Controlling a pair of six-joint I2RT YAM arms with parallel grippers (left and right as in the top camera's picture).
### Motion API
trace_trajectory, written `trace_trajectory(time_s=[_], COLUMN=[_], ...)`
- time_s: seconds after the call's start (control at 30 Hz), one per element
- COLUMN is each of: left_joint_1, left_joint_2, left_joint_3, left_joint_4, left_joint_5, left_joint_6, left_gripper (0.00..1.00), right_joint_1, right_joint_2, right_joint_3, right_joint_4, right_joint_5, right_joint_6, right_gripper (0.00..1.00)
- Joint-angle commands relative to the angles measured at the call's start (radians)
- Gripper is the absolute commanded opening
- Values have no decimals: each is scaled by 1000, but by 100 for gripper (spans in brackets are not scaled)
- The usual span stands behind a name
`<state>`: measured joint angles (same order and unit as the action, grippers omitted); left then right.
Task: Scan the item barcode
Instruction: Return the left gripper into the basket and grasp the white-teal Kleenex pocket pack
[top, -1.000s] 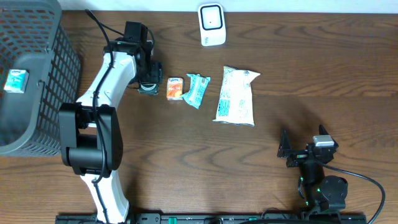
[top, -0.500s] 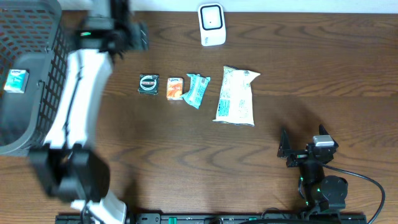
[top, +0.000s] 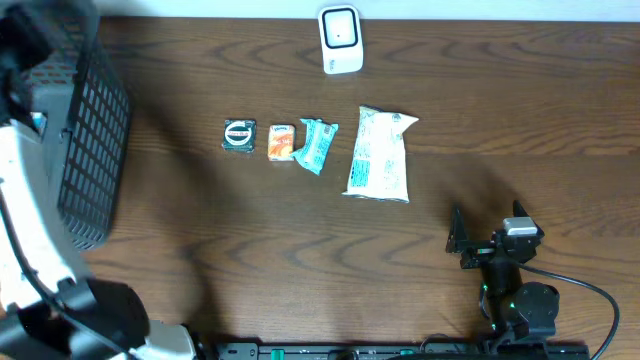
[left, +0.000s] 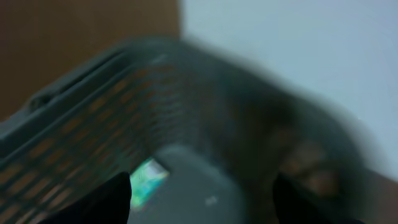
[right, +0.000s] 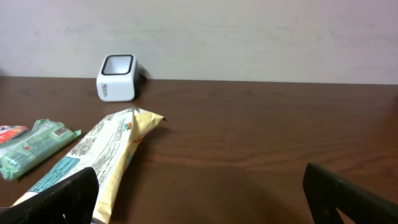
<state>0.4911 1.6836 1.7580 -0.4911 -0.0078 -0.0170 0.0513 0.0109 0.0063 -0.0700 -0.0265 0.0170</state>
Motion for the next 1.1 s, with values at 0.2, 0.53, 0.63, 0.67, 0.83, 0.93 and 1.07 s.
trace_trajectory(time_s=[0.2,0.53,0.63,0.67,0.83,0.93,1.07], left_joint_1=[63,85,99,103,108,108,117], left_joint_2=[251,472,520,536,600,641,666], left_joint_3=[-38,-38,-38,-38,-38,-38,-38], left_joint_4=[-5,105,135,143,166,191,195], left_joint_5=[-103,-193,-192,-192,-192,-192,-192], left_joint_6=[444,503,504,518,589,584,581], left_gripper=[71,76,75,75,75,75,75], right_joint_1=[7,7,6,7,6,7,7], right_joint_2=[-5,-5,-5,-5,-5,-5,-5], right_joint_3=[-1,-1,-1,-1,-1,-1,-1], right_joint_4=[-5,-5,-5,-5,-5,-5,-5], right_joint_5=[1,2,1,1,1,1,1], right_joint_6=[-7,-7,-7,-7,-7,-7,-7], right_gripper=[99,99,99,99,99,99,99])
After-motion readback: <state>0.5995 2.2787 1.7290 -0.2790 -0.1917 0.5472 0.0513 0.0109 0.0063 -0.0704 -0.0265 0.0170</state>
